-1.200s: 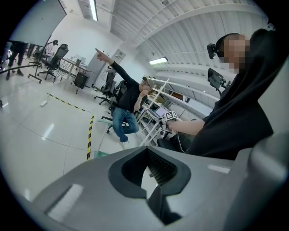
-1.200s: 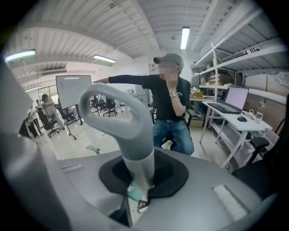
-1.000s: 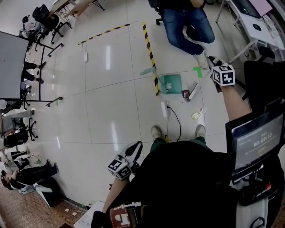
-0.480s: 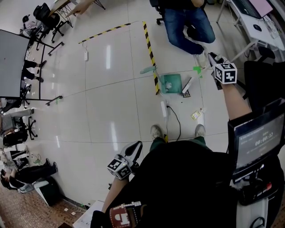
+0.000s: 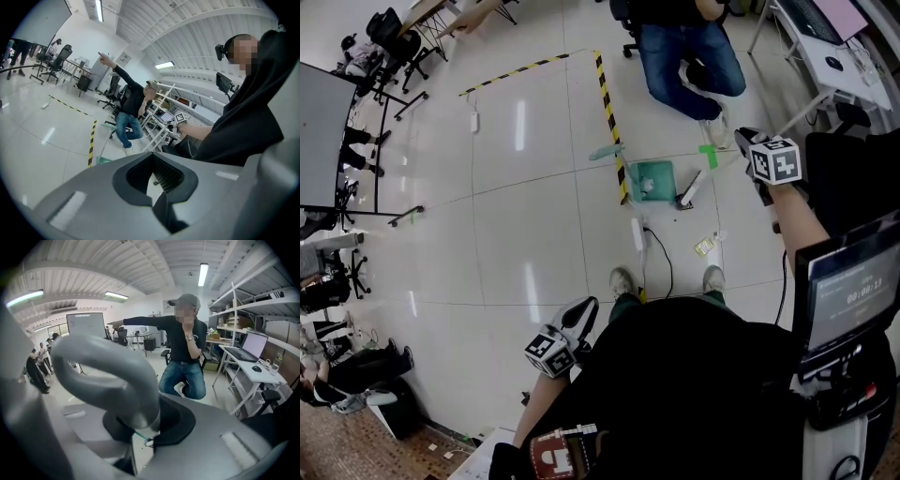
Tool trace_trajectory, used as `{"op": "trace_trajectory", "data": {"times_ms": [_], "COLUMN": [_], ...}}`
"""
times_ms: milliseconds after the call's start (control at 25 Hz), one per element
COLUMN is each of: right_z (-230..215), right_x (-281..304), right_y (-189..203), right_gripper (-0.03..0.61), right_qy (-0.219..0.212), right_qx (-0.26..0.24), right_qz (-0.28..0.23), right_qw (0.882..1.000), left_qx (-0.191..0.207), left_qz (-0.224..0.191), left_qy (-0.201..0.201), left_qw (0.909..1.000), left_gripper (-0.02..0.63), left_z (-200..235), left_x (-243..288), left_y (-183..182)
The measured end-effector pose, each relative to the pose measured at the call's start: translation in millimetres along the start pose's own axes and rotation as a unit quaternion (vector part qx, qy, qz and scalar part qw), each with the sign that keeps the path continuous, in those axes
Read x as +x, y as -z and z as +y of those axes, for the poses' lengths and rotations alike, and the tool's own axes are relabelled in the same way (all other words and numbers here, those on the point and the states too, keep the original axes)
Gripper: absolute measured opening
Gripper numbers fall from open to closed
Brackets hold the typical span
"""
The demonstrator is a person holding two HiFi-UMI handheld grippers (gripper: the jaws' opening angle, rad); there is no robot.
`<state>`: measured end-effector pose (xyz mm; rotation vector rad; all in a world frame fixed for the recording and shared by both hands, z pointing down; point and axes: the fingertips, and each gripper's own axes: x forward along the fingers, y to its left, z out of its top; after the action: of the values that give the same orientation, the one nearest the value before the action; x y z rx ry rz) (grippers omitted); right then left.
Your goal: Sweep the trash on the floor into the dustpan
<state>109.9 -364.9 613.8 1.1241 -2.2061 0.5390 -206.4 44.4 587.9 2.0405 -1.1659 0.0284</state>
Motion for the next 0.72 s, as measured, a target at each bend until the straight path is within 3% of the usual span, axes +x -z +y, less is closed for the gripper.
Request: {"op": "trace_trajectory", "data": {"times_ms": [200, 360, 720], "right_z": [1, -4, 13], "right_x": [9, 35, 94], "right_y": [13, 14, -29], "right_gripper": [0.041, 0.043, 0.043], "right_qy": [0.016, 0.04, 0.064], "right_qx": [0.012, 0.045, 0.056], "right_qz": [0.026, 0.005, -0.056], "right_qw": [0.999, 0.998, 0.995], "left_qx": [-0.008, -0.009, -0.038], "left_qz": [0.0, 0.012, 0.019], "left_qy": [0.002, -0.009, -0.045], "left_qw": [1.0, 0.9998, 0.9981], "left_gripper": [-0.005, -0.005, -0.005], "left_z": [0, 1, 28], "left_x": [0, -7, -41], "left_y": [-1, 3, 23]}}
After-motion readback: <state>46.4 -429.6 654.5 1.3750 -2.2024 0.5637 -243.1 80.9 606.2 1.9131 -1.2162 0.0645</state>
